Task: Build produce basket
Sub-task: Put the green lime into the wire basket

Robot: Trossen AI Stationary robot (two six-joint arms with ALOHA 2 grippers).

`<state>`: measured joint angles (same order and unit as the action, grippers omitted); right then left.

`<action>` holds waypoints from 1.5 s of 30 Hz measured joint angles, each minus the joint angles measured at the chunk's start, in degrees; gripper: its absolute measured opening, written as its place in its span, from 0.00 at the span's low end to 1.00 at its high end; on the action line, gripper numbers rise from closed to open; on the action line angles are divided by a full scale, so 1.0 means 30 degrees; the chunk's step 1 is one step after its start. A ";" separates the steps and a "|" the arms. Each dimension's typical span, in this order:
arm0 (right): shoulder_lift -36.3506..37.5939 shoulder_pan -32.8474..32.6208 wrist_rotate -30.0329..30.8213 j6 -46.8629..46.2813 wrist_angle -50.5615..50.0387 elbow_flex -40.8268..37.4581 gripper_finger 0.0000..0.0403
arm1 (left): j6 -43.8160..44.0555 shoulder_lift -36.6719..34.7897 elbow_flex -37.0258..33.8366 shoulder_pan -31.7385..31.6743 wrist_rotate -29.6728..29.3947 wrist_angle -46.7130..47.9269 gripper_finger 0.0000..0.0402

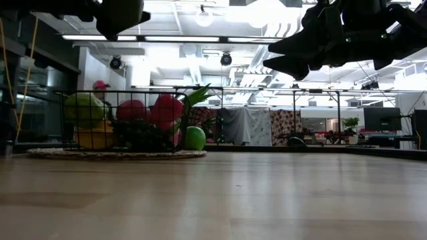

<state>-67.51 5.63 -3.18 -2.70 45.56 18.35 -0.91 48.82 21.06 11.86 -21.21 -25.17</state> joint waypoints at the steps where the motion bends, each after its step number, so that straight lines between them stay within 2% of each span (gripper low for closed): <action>1: 0.0000 0.0000 0.0000 -0.0009 -0.0029 0.0000 0.73 | -0.0075 -0.0130 -0.0275 0.0000 -0.0089 -0.0233 0.84; 8: 0.0000 0.0000 0.0000 -0.0452 -0.0029 0.0000 0.73 | -0.0487 -0.0538 -0.2398 -0.0720 -0.0497 -0.4080 0.84; 14: 0.0000 0.0000 0.0000 -0.0452 0.0027 0.0000 0.73 | -0.0321 -0.0562 -0.2652 -0.1348 -0.0451 -0.4172 0.84; 33: 0.0000 0.0000 0.0004 -0.0449 0.0044 0.0000 0.73 | -0.0262 -0.0562 -0.2652 -0.1377 -0.0857 -0.4269 0.84; 37: 0.0000 0.0000 0.0007 -0.0452 0.0044 0.0000 0.73 | -0.0261 -0.0569 -0.2652 -0.1370 -0.2659 -0.4950 0.84; 45: 0.0000 -0.0002 0.0007 -0.0811 0.0017 0.0000 0.73 | 0.0890 -0.0272 -0.2645 -0.1487 -1.0013 -0.4954 0.84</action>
<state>-67.51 5.62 -3.16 -5.13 45.61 18.35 1.76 48.01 13.13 7.40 -51.25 -40.03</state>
